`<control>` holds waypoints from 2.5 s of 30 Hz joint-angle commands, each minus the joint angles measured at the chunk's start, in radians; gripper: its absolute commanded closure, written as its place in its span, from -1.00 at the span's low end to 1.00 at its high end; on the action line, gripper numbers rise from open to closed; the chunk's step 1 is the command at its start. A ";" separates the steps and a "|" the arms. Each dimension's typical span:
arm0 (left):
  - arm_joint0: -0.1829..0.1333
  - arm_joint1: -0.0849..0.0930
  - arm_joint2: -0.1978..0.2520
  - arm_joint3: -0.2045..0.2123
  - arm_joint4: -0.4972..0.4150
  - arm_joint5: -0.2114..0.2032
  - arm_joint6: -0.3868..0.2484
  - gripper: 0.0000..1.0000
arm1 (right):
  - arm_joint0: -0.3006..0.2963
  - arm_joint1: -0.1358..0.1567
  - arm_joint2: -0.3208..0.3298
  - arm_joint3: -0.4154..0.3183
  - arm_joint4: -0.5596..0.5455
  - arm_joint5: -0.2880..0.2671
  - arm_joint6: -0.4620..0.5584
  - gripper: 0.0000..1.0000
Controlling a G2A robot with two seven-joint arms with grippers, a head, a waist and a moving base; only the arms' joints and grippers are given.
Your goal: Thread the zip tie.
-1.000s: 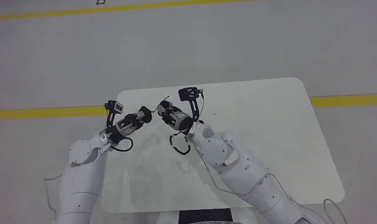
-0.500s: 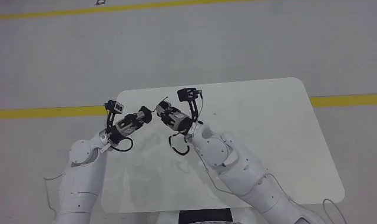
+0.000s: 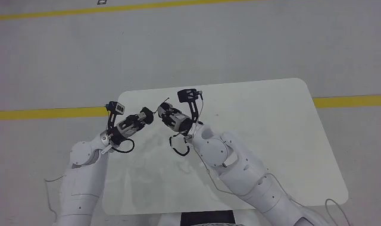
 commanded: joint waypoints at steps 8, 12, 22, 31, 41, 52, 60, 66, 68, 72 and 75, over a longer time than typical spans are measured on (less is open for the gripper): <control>0.000 0.000 0.000 0.000 0.000 0.000 0.000 1.00 | 0.004 -0.005 -0.014 0.010 -0.021 0.010 0.000 1.00; 0.000 0.000 0.000 0.000 0.000 0.000 0.000 1.00 | 0.006 -0.006 -0.018 0.013 -0.028 0.013 0.000 1.00; 0.000 0.000 0.000 0.000 0.000 0.000 0.000 1.00 | 0.004 -0.010 -0.026 0.015 -0.042 0.019 0.000 1.00; 0.000 0.000 0.000 0.000 0.000 0.000 0.000 1.00 | 0.003 -0.014 -0.032 0.014 -0.054 0.024 0.001 1.00; 0.000 0.000 0.000 0.000 0.000 0.000 0.000 1.00 | -0.015 -0.014 -0.021 0.000 -0.062 0.037 -0.018 1.00; 0.000 0.000 0.000 0.000 0.000 0.000 0.000 1.00 | -0.025 -0.016 -0.026 -0.005 -0.074 0.039 -0.005 1.00; 0.000 0.000 0.000 0.000 0.000 0.000 0.000 1.00 | -0.029 -0.017 -0.022 -0.008 -0.066 0.041 -0.003 -1.00; 0.000 0.000 0.000 0.000 0.000 0.000 0.000 1.00 | -0.042 -0.014 -0.003 -0.027 -0.074 0.051 -0.003 -1.00; 0.000 0.000 0.000 0.000 0.000 0.000 0.000 1.00 | -0.050 -0.010 0.007 -0.040 -0.083 0.054 -0.002 -1.00; 0.000 0.000 0.000 0.000 0.000 0.000 0.000 1.00 | -0.068 -0.003 0.029 -0.059 -0.110 0.058 -0.001 -1.00; 0.000 0.000 0.000 0.000 0.000 0.000 0.000 1.00 | -0.085 0.005 0.044 -0.070 -0.148 0.056 -0.006 -1.00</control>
